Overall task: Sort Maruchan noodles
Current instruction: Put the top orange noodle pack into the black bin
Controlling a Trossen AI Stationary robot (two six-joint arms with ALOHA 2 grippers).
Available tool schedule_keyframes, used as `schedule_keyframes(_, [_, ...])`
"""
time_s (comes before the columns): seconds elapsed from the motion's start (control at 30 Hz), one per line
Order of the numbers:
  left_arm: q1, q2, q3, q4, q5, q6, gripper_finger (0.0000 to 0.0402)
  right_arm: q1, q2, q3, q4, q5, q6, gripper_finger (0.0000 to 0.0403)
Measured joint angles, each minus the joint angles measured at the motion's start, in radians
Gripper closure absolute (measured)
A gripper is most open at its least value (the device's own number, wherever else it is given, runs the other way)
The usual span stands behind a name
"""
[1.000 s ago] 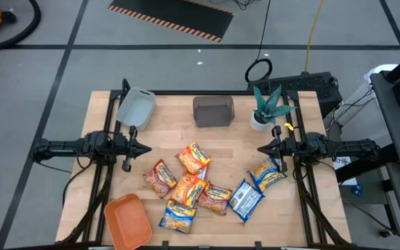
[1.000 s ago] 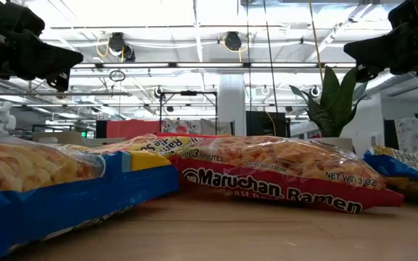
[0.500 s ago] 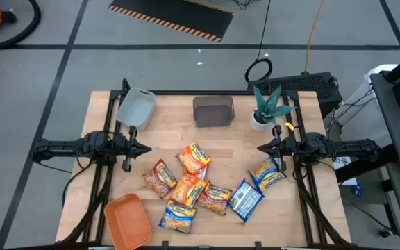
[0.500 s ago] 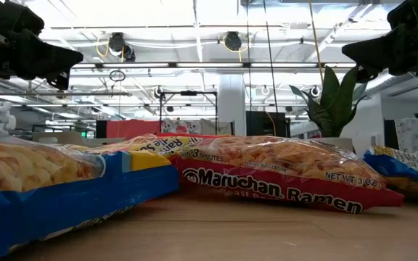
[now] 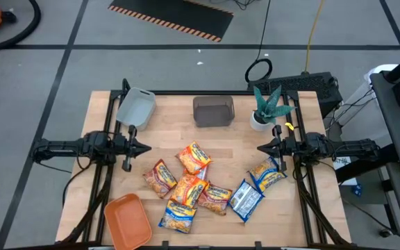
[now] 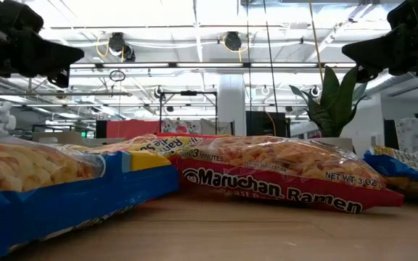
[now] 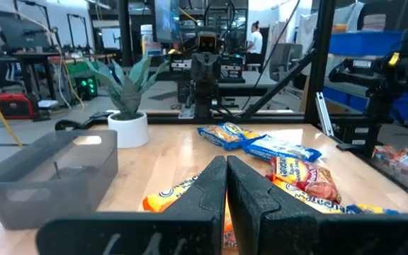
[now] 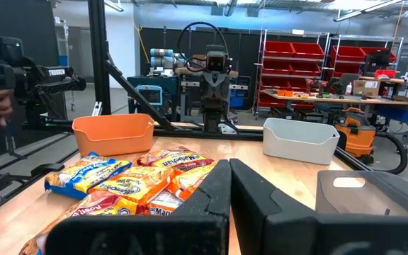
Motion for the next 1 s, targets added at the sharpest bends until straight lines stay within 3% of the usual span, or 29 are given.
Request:
schedule_keyframes(0.17, [-0.009, 0.0, 0.005, 0.04, -0.014, -0.031, 0.0382, 0.0, 0.0, 0.0, 0.0, 0.0, 0.0, 0.0403])
schedule_keyframes(0.37, [-0.015, 0.069, 0.111, 0.026, -0.105, -0.015, 0.0382, 0.0, 0.0, 0.0, 0.0, 0.0, -0.005, 0.0403])
schedule_keyframes(0.6, [-0.015, 0.242, 0.305, -0.071, -0.107, -0.025, 0.0382, 0.0, 0.0, 0.0, 0.0, 0.0, -0.007, 0.0403])
schedule_keyframes(0.8, [-0.015, 0.434, 0.543, -0.133, -0.111, -0.006, 0.0382, 0.0, 0.0, 0.0, 0.007, 0.0, -0.007, 0.0403])
schedule_keyframes(1.0, [-0.014, 0.632, 0.773, -0.144, -0.177, -0.012, 0.0382, 0.0, 0.0, 0.0, 0.009, 0.0, -0.007, 0.0403])
